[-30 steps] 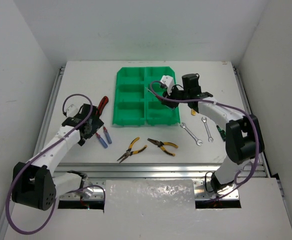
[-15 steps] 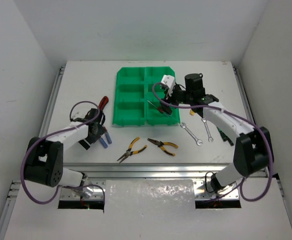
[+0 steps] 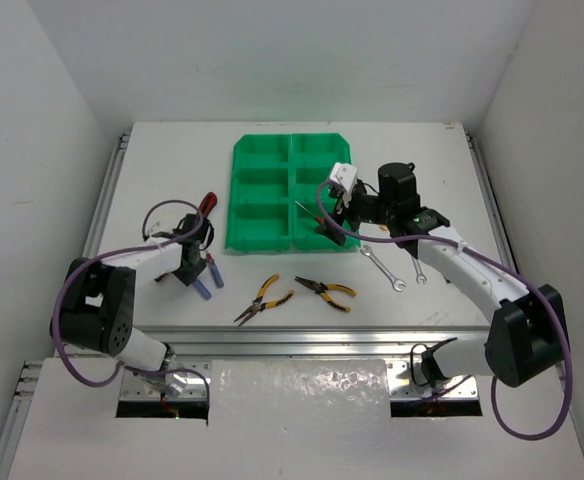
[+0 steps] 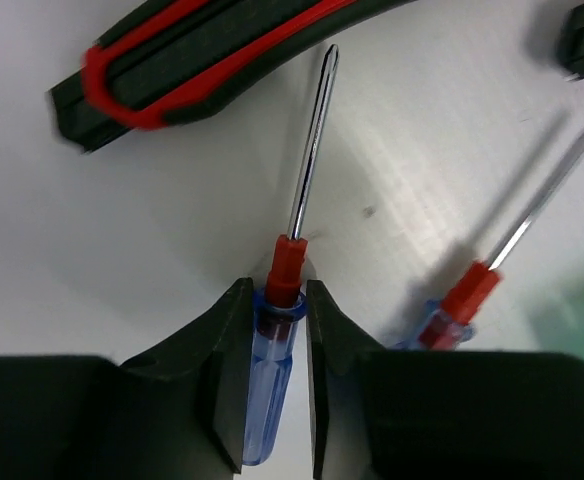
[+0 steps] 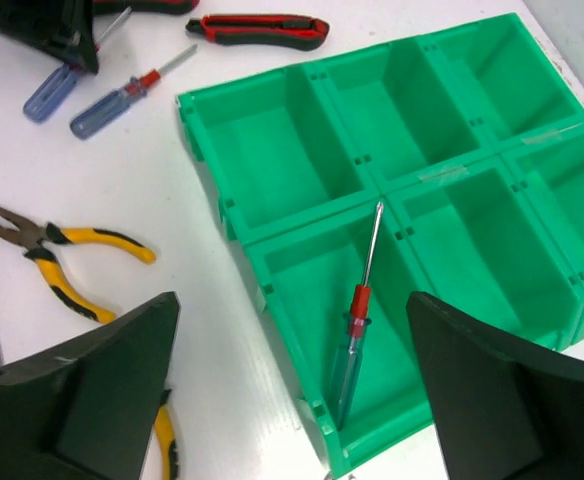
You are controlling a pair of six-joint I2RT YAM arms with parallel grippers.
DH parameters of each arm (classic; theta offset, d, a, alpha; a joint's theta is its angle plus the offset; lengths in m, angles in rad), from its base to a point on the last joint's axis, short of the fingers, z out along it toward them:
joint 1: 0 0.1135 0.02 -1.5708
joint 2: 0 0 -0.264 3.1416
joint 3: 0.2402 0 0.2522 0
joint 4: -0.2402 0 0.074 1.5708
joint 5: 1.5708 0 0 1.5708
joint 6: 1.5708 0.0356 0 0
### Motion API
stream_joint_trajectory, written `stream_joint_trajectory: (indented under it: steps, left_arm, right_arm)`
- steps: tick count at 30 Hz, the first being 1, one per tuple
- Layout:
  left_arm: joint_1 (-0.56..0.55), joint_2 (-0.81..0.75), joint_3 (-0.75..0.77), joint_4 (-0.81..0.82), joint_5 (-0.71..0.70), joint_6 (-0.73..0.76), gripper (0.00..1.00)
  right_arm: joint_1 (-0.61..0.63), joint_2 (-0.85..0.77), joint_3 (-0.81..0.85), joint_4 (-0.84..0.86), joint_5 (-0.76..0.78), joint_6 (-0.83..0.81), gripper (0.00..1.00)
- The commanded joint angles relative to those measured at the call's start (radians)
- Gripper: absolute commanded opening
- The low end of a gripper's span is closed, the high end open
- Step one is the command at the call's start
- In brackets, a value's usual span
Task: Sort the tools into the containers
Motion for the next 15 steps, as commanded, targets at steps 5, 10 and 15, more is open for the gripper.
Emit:
stream_joint_trajectory:
  steps: [5, 10, 15]
  left_arm:
    - [-0.241, -0.241, 0.113, -0.301, -0.202, -0.217, 0.00]
    - [-0.360, -0.221, 0.319, -0.213, -0.262, -0.230, 0.00]
    - [-0.421, 0.037, 0.572, 0.004, -0.234, -0.236, 0.00]
  right_arm:
    - [0.005, -0.053, 0.007, 0.072, 0.124, 0.170, 0.99]
    - [-0.060, -0.043, 0.059, -0.035, 0.466, 0.439, 0.99]
    - [-0.126, -0.189, -0.013, -0.103, 0.588, 0.591, 0.99]
